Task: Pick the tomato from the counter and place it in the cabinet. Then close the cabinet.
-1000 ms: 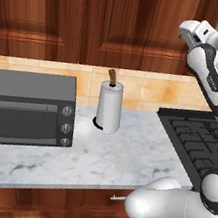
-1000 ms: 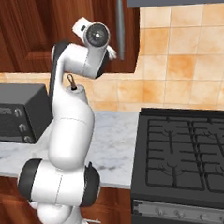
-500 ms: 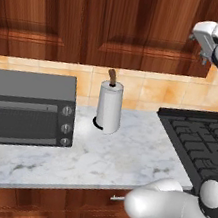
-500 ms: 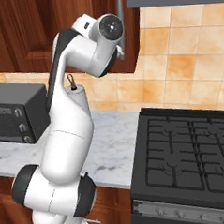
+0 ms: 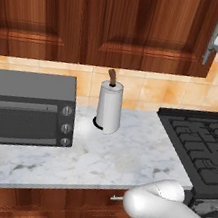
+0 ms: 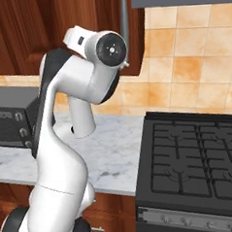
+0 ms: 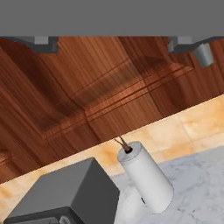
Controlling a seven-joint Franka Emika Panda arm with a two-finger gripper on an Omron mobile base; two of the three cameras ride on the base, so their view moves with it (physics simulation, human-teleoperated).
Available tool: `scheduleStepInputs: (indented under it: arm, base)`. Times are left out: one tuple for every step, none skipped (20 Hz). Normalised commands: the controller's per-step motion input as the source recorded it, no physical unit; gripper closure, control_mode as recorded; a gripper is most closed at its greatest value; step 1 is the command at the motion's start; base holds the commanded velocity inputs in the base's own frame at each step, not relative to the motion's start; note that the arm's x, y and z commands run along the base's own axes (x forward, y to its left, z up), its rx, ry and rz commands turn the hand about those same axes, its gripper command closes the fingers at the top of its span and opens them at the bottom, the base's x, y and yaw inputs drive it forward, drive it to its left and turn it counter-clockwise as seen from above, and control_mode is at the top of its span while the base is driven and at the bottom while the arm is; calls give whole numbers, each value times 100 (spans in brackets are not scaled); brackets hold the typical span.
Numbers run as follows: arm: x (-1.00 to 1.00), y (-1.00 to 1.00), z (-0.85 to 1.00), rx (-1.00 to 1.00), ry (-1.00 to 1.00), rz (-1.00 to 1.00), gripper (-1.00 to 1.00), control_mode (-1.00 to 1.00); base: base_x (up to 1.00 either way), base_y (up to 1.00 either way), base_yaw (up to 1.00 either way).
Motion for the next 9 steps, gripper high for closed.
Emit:
scheduleStepInputs:
  arm:
    - [0,14,-14,-1,9,13,-100,-100]
    - [0,8,0,0,11,13,-100,-100]
    - [8,0,0,0,0,0,-100,-100]
    - [0,0,0,0,0,0,-100,-100]
    - [0,0,0,0,0,0,-100,-100]
    - [0,0,0,0,0,0,-100,-100]
    - [0,0,0,0,0,0,-100,-100]
    - [0,0,0,0,0,0,-100,-100]
    - [0,0,0,0,0,0,-100,-100]
  base:
    - [0,0,0]
    - [0,0,0]
    - [0,0,0]
    - [0,0,0]
    - [0,0,0]
    - [0,0,0]
    - [0,0,0]
    - [0,0,0]
    - [0,0,0]
